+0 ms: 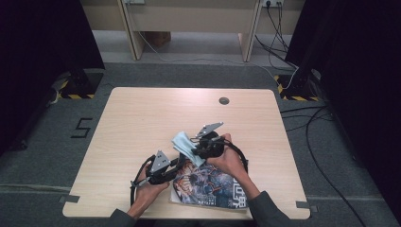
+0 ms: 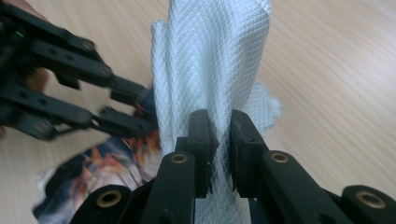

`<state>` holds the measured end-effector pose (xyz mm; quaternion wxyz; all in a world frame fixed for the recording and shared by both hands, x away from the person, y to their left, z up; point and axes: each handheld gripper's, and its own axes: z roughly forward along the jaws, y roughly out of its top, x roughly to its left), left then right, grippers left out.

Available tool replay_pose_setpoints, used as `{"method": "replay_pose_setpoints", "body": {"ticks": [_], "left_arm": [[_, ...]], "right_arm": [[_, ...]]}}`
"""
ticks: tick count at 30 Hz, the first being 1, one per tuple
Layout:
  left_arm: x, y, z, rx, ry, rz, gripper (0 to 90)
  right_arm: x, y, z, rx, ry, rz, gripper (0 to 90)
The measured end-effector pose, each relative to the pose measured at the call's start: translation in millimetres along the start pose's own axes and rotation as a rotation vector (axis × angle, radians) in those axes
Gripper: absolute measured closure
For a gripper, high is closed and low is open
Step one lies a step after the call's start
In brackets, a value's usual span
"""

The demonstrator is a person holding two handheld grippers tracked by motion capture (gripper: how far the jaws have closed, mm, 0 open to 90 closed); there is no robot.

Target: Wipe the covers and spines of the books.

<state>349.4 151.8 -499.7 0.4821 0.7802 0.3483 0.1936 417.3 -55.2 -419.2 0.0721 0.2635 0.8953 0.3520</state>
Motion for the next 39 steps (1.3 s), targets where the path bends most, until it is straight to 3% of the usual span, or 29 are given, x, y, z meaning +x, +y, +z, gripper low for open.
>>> {"method": "replay_pose_setpoints", "body": {"ticks": [4,5,9,24,28,33,39], "left_arm": [[0.0,0.6,-0.6,0.001,-0.002,0.005,74.3],[-0.3,0.7,-0.3,-0.003,-0.003,0.005,74.3],[-1.0,1.0,-0.1,-0.004,-0.003,0.001,74.3],[0.2,0.8,-0.2,-0.003,-0.009,0.004,74.3],[0.1,1.7,-0.2,-0.003,-0.009,0.006,74.3],[0.0,1.8,-0.3,-0.004,-0.007,0.006,74.3],[-0.5,2.2,-0.1,-0.007,-0.005,0.012,74.3]], "right_arm": [[5.9,5.5,1.8,-0.001,0.011,0.006,80.8],[3.9,5.0,1.8,-0.012,0.015,-0.011,80.8],[-4.6,-3.4,-3.5,0.002,0.018,0.009,80.9],[-66.8,-76.6,-36.8,0.116,-0.050,0.171,80.9],[-77.2,-88.2,-42.3,0.129,-0.056,0.207,80.9],[-71.1,-82.4,-40.2,0.135,-0.077,0.175,80.8],[-53.4,-61.7,-31.8,0.098,-0.041,0.129,80.5]]}}
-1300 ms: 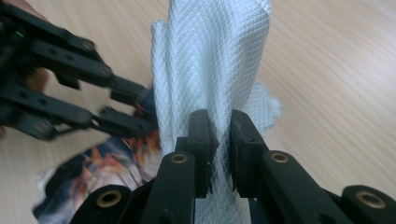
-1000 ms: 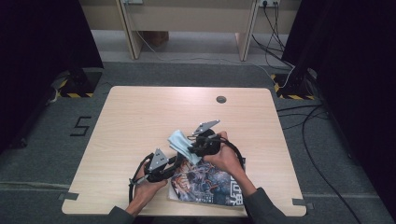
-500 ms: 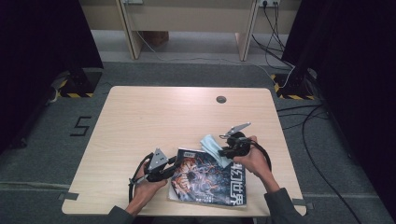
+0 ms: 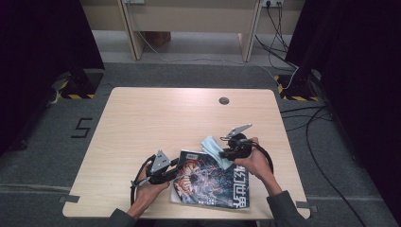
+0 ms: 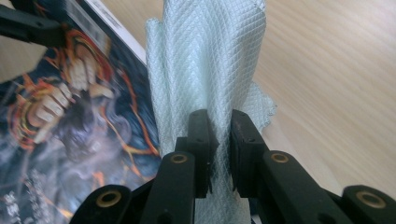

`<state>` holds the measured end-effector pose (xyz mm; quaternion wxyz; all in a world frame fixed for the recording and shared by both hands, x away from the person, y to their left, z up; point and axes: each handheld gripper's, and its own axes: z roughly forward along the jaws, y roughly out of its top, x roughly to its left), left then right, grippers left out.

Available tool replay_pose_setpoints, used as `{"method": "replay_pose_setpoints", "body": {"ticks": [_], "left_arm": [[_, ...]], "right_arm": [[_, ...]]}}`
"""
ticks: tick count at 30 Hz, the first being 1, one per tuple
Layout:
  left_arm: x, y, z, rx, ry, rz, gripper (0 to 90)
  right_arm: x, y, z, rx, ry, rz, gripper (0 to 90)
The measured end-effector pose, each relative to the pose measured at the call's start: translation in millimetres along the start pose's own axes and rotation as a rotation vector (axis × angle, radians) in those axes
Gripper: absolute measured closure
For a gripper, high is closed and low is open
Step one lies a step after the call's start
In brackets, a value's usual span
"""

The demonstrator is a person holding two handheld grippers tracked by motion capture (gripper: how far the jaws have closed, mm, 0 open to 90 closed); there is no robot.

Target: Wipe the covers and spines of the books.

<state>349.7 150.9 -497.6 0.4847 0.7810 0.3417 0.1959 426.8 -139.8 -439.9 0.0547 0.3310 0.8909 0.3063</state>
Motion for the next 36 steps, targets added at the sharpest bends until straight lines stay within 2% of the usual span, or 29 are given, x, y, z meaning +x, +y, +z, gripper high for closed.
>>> {"method": "replay_pose_setpoints", "body": {"ticks": [2,5,8,10,14,20,21,26,31,34,36], "left_arm": [[0.1,-0.5,0.1,-0.001,0.000,-0.002,74.3],[0.3,-0.6,0.0,0.003,-0.001,-0.003,74.2],[0.1,-0.6,0.2,0.000,-0.002,-0.001,74.2],[-0.2,-0.2,-0.3,0.000,-0.002,0.003,74.3],[0.0,-0.4,0.1,0.001,-0.003,0.003,74.2],[-0.1,0.6,-0.2,-0.003,-0.003,0.005,74.2],[-0.2,0.8,-0.4,-0.003,-0.003,0.008,74.2],[-0.1,1.2,-0.4,-0.004,-0.004,0.008,74.2],[-0.2,1.4,-0.3,-0.006,-0.004,0.008,74.2],[-0.1,1.5,-0.1,-0.005,-0.003,0.008,74.2],[-0.1,1.6,0.5,-0.007,-0.002,0.009,74.2]], "right_arm": [[6.7,6.9,2.2,-0.010,0.010,-0.021,80.5],[11.0,12.4,4.6,0.007,-0.004,-0.050,80.5],[7.6,8.8,4.1,0.002,0.004,-0.036,80.5],[2.7,4.1,2.0,0.014,-0.007,-0.020,80.6],[-15.3,-13.7,-3.2,0.040,-0.032,0.012,80.6],[-51.9,-45.8,-14.3,0.092,-0.049,0.119,80.5],[-55.8,-49.8,-15.5,0.097,-0.052,0.138,80.5],[-66.8,-58.7,-18.9,0.121,-0.062,0.164,80.5],[-65.2,-57.6,-18.8,0.124,-0.067,0.162,80.5],[-59.6,-52.3,-16.8,0.121,-0.076,0.131,80.5],[-52.2,-45.6,-15.1,0.096,-0.055,0.107,80.5]]}}
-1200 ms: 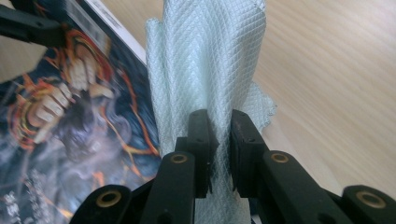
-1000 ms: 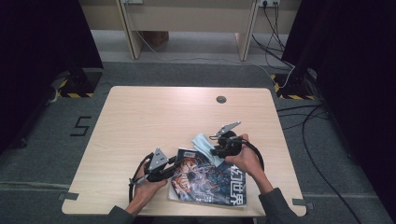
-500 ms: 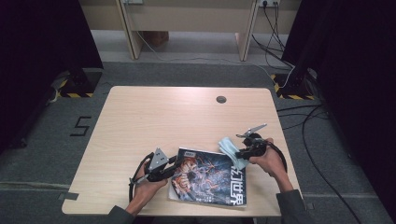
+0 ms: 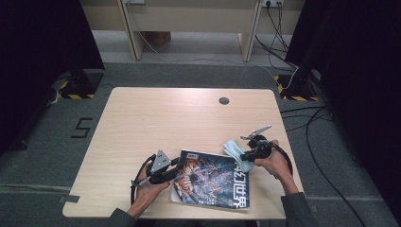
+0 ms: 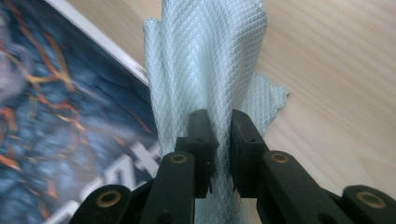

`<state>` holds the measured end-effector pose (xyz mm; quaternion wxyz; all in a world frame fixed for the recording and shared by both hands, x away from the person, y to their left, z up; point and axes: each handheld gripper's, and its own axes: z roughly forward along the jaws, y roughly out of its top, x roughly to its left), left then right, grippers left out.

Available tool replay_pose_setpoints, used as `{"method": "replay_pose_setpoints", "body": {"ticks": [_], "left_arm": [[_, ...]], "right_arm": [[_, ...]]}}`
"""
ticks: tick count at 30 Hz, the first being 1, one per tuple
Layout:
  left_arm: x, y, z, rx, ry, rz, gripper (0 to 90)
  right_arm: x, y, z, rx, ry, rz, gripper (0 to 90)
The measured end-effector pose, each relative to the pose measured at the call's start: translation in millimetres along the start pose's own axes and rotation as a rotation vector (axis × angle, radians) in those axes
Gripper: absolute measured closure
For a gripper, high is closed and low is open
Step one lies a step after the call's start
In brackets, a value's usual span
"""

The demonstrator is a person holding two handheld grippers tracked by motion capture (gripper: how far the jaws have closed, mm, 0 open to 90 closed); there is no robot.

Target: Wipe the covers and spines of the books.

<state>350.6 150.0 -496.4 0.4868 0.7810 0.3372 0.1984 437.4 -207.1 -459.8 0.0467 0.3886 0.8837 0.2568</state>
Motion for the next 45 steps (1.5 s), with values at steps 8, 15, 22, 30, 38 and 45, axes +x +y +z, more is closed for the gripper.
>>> {"method": "replay_pose_setpoints", "body": {"ticks": [8,15,22,30,38,45], "left_arm": [[0.2,-0.8,-0.2,0.003,0.000,-0.001,74.0],[-0.1,-0.6,-0.4,0.003,-0.001,0.004,74.1],[-0.4,0.7,-1.2,-0.002,-0.007,0.003,74.1],[0.5,0.4,-0.6,-0.001,-0.003,-0.002,74.0],[-0.1,0.8,-0.1,-0.002,-0.002,0.002,73.9],[-0.3,1.3,0.0,-0.002,0.000,0.006,74.0]], "right_arm": [[42.5,30.0,4.5,-0.048,0.022,-0.119,80.3],[24.0,19.4,4.7,-0.014,0.023,-0.061,80.4],[-20.9,-17.1,-1.9,0.047,-0.007,0.078,80.3],[-28.5,-22.2,-1.5,0.076,-0.038,0.089,80.5],[-14.1,-9.2,-5.6,0.034,-0.036,0.031,80.8],[5.3,7.4,-0.5,0.023,-0.050,-0.043,80.8]]}}
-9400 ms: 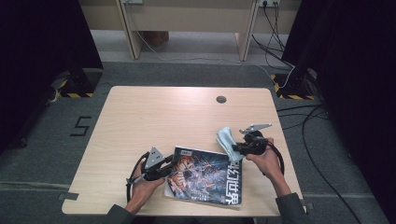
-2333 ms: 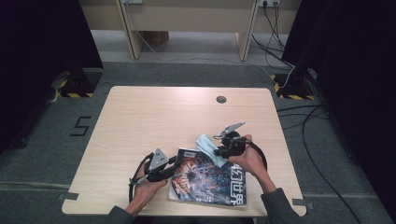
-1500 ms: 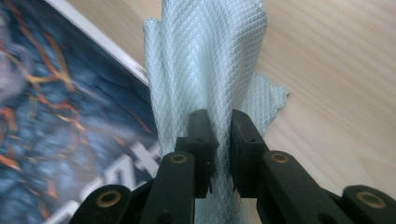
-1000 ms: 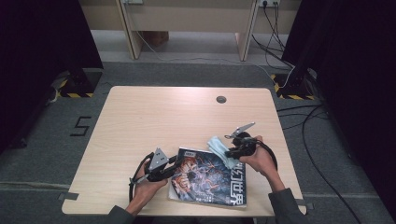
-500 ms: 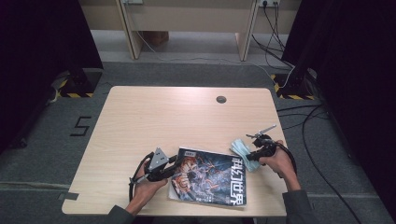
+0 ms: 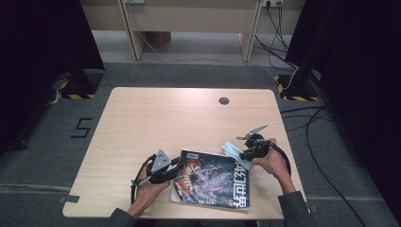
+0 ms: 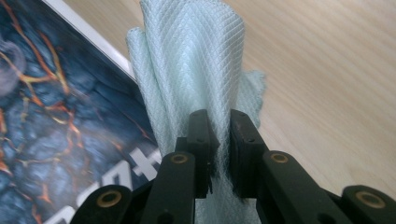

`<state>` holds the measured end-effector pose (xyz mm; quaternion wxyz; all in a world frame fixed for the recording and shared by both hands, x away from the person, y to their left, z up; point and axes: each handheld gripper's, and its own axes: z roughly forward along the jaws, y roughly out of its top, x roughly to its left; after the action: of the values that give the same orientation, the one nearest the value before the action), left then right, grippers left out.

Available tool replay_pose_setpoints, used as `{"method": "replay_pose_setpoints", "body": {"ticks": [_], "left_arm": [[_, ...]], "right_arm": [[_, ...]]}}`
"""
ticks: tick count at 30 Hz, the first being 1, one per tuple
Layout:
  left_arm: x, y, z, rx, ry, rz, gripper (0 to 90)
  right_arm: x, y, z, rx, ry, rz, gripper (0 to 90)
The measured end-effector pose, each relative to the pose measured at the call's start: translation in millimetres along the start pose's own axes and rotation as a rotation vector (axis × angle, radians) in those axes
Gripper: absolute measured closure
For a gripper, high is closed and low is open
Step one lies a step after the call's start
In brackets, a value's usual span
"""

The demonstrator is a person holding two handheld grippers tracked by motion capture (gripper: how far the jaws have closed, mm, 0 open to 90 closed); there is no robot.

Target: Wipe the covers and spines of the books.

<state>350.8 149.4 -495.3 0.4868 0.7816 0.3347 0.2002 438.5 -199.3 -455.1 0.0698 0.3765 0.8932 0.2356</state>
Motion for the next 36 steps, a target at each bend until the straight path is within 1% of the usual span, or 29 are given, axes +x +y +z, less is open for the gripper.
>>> {"method": "replay_pose_setpoints", "body": {"ticks": [3,4,5,8,10,11,13,14,15,17,18,19,20,21,23,25,27,28,30,31,32,33,34,36], "left_arm": [[0.4,-0.9,1.2,0.005,0.000,-0.003,73.8],[0.2,-0.6,0.9,0.003,0.000,-0.001,73.8],[0.1,-0.4,0.8,0.003,0.000,0.000,73.9],[0.3,-1.1,1.1,0.004,-0.001,-0.007,73.8],[0.1,-1.2,0.6,0.005,-0.002,-0.006,73.8],[0.0,-1.2,0.6,0.003,-0.002,-0.006,73.8],[0.4,-1.2,0.6,0.003,-0.004,-0.006,73.8],[0.4,-1.4,0.5,0.003,-0.005,-0.007,73.9],[0.1,-1.2,0.4,0.001,-0.003,-0.004,73.9],[0.1,-0.5,0.3,0.000,-0.003,-0.001,73.9],[0.3,-0.5,0.6,0.000,-0.004,-0.003,74.0],[0.4,-0.8,0.7,0.003,-0.003,-0.003,73.9],[0.4,-0.7,0.7,0.003,-0.003,-0.004,73.9],[0.0,-0.5,0.7,0.001,-0.002,-0.002,73.9],[0.1,-0.3,0.7,0.002,-0.001,-0.003,73.9],[0.6,-0.9,1.1,0.007,-0.001,-0.005,73.9],[0.0,-0.8,0.9,0.005,-0.001,-0.005,73.9],[-0.1,-0.4,0.6,0.004,0.000,0.000,73.9],[-0.3,-0.3,0.6,0.003,0.001,-0.003,73.9],[-0.1,-0.4,0.8,0.006,0.001,-0.001,73.8],[0.0,-0.7,1.0,0.008,0.001,-0.003,73.8],[0.3,-0.9,1.3,0.008,0.001,-0.005,73.8],[0.5,-0.9,1.4,0.010,0.000,-0.004,73.7],[0.0,-1.0,1.4,0.009,0.003,-0.002,73.7]], "right_arm": [[14.9,11.2,0.2,-0.036,0.041,-0.027,80.9],[21.6,16.9,0.7,-0.054,0.061,-0.045,80.9],[27.8,21.5,0.9,-0.057,0.067,-0.056,80.8],[42.1,33.2,1.5,-0.067,0.074,-0.093,80.8],[44.4,36.3,2.3,-0.057,0.054,-0.110,80.8],[43.9,35.9,2.8,-0.056,0.054,-0.108,80.8],[38.7,31.9,2.8,-0.053,0.073,-0.083,80.8],[34.7,28.8,2.6,-0.042,0.065,-0.072,80.8],[28.8,24.9,2.5,-0.035,0.057,-0.066,80.8],[17.4,14.7,2.0,-0.022,0.054,-0.017,80.9],[10.7,9.3,1.6,-0.012,0.048,-0.009,80.8],[4.7,3.3,1.4,-0.003,0.042,0.021,80.8],[0.1,-0.4,1.4,-0.007,0.040,0.027,80.8],[-2.3,-2.6,1.2,-0.008,0.045,0.040,80.8],[-1.4,-2.3,1.0,-0.008,0.039,0.039,80.8],[4.6,2.6,1.8,-0.005,0.018,0.009,80.7],[15.2,10.9,2.8,-0.023,0.028,-0.014,80.7],[18.9,14.3,3.0,-0.030,0.025,-0.032,80.6],[33.1,24.4,3.0,-0.051,0.036,-0.060,80.6],[39.7,29.8,3.5,-0.069,0.041,-0.082,80.6],[50.2,36.4,4.8,-0.080,0.034,-0.101,80.5],[56.1,40.4,5.0,-0.080,0.029,-0.115,80.5],[62.7,45.5,5.7,-0.095,0.032,-0.135,80.4],[75.6,54.6,7.4,-0.128,0.043,-0.159,80.3]]}}
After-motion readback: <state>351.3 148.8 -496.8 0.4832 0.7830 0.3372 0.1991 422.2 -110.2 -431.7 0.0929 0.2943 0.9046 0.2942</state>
